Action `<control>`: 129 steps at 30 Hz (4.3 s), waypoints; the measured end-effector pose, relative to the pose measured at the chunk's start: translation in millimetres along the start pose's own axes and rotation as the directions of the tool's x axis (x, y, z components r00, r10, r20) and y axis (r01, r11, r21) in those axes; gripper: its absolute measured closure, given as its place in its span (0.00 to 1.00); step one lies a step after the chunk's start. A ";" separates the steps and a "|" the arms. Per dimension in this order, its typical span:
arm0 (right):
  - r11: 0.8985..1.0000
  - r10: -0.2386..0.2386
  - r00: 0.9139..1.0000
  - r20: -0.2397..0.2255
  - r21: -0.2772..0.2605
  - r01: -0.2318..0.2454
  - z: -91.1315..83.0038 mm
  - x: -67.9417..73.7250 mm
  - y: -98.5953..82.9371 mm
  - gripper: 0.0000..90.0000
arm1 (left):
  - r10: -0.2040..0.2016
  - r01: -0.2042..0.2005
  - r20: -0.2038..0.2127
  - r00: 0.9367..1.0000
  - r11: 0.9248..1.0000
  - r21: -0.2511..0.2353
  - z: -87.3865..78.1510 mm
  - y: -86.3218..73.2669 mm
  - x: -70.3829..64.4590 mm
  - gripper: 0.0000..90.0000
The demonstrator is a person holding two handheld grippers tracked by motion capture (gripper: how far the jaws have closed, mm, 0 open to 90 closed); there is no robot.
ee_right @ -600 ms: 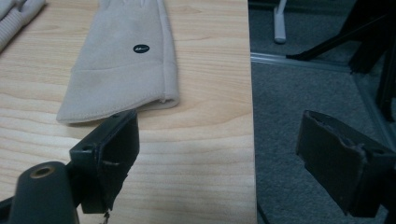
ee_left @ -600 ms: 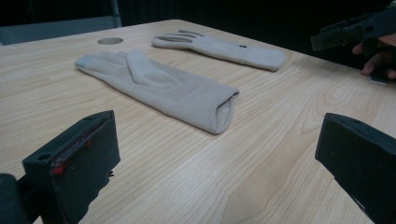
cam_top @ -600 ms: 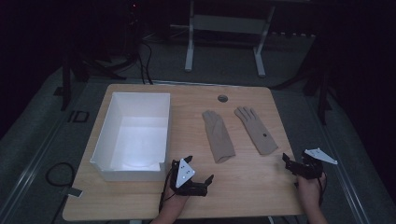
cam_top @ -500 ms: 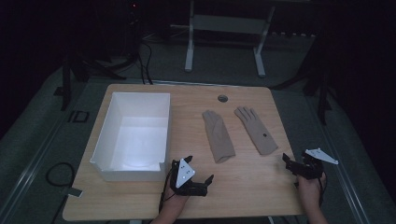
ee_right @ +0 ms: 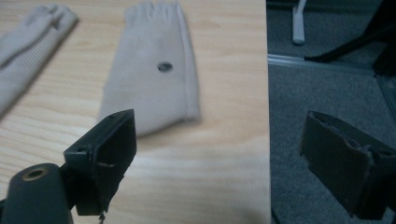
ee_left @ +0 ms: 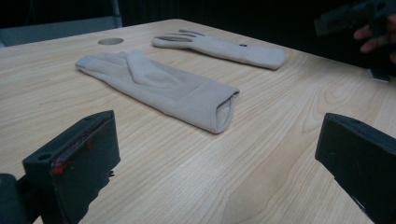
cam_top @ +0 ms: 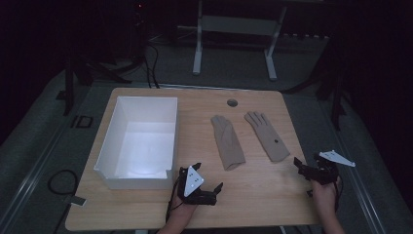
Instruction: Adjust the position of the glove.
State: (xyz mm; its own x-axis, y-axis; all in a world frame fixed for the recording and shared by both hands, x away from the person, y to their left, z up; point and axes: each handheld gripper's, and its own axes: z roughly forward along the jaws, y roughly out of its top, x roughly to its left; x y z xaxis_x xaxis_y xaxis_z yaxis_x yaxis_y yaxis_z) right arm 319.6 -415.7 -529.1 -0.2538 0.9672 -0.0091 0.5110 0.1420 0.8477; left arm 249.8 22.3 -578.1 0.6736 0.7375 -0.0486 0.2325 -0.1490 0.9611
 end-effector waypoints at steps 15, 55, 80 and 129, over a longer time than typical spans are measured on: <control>1.000 -0.019 0.993 -0.114 -0.010 0.017 5.8 25.6 41.2 0.12 | 0.006 -0.006 0.002 1.000 1.000 0.001 0.2 0.1 -0.7 0.00; 0.978 -0.199 0.929 -0.313 0.000 0.210 87.3 137.6 86.4 0.25 | 0.007 -0.007 0.008 1.000 1.000 0.002 0.7 0.3 -0.6 0.00; 0.969 -0.189 0.920 -0.343 0.087 0.232 153.2 170.9 81.9 0.35 | 0.012 -0.012 0.017 1.000 1.000 0.001 0.9 0.3 -1.5 0.00; 0.999 0.028 0.930 -0.366 0.035 -0.016 73.1 180.3 75.3 0.94 | 0.021 -0.021 0.019 1.000 1.000 0.004 1.3 0.4 -2.7 0.00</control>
State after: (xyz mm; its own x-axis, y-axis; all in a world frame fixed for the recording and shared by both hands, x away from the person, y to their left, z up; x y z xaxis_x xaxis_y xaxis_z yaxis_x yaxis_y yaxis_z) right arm 372.4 -215.2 -505.6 -0.5224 0.8267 0.2091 0.5433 0.1337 0.8288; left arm 249.0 19.4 -577.9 0.6914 0.7216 -0.0337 0.2212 -0.1670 0.9608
